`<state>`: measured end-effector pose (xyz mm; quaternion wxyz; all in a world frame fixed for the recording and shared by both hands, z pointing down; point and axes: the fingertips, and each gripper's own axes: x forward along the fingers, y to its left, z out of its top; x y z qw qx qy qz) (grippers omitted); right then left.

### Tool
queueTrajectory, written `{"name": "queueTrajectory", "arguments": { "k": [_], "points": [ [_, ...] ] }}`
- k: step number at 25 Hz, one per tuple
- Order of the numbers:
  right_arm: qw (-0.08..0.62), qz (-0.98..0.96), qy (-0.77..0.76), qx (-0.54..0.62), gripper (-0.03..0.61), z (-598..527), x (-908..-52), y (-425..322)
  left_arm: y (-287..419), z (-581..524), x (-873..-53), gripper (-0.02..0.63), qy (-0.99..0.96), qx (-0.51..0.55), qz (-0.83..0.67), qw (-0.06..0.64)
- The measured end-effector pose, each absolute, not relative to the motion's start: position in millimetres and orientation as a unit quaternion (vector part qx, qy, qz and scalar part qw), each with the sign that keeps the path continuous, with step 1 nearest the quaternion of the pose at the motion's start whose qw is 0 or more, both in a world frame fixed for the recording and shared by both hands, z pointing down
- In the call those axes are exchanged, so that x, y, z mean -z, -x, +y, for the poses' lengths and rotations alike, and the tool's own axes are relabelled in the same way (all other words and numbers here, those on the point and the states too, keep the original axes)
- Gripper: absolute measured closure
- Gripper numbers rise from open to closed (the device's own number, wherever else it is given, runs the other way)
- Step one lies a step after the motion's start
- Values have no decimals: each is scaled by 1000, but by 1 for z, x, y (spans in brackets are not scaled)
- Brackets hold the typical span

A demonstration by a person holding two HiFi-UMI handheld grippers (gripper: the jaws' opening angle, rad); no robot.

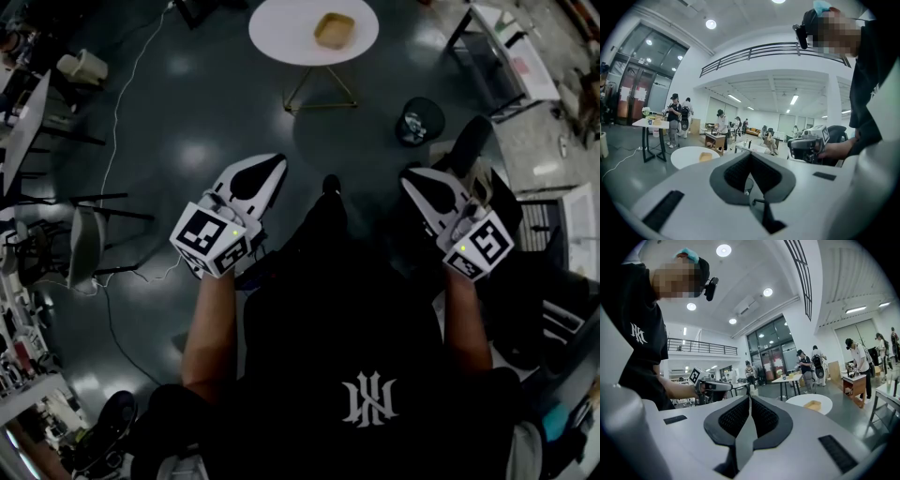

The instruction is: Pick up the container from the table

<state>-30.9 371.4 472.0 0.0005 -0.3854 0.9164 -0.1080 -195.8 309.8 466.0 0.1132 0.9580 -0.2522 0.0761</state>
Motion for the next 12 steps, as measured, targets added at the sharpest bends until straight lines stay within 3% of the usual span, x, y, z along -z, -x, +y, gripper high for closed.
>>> {"name": "queueTrajectory", "arguments": {
  "k": [12],
  "points": [
    [-15, 928, 352, 125, 535, 300, -479, 33, 193, 249, -480, 614, -950, -57, -277, 135]
  ]
}}
